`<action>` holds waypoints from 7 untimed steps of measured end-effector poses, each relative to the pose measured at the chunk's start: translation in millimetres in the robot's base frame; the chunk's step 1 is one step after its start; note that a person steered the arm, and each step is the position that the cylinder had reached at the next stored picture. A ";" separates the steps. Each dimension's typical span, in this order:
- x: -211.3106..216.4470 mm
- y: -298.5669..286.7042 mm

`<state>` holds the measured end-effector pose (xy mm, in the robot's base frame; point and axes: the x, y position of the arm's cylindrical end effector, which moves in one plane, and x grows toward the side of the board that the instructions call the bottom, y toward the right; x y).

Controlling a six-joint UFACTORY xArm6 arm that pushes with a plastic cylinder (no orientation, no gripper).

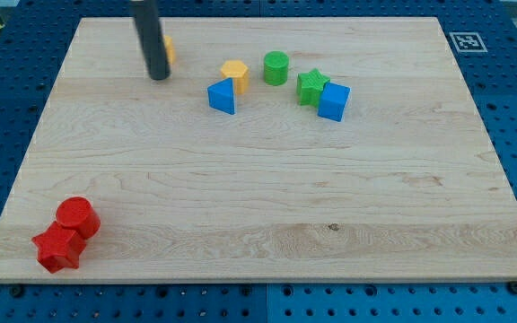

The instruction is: Place the yellow heart above the yellow hexagon

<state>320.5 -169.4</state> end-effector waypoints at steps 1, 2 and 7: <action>-33.5 -28.2; -51.2 -29.0; -28.6 -2.6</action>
<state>291.9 -172.0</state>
